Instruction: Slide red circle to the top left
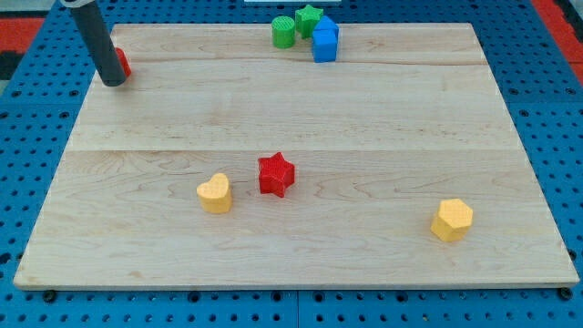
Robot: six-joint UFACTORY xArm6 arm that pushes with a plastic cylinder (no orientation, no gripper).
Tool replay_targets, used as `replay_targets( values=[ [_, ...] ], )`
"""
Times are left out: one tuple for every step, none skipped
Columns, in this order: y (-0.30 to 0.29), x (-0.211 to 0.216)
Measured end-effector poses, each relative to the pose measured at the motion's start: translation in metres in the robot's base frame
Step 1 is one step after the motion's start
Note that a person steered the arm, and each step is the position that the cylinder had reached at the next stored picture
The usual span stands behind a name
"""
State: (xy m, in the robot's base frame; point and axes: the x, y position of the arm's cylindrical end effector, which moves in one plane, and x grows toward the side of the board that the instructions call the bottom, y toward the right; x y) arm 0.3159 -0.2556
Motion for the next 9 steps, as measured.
replay_targets(
  values=[
    [-0.018,-0.006],
    [-0.045,-0.008],
    [-0.041,-0.021],
    [-0.019,-0.033],
    [-0.010,-0.034],
    [-0.012,-0.035],
    [-0.017,-0.014],
    [-0.007,-0.020],
    [-0.002,-0.044]
  ],
)
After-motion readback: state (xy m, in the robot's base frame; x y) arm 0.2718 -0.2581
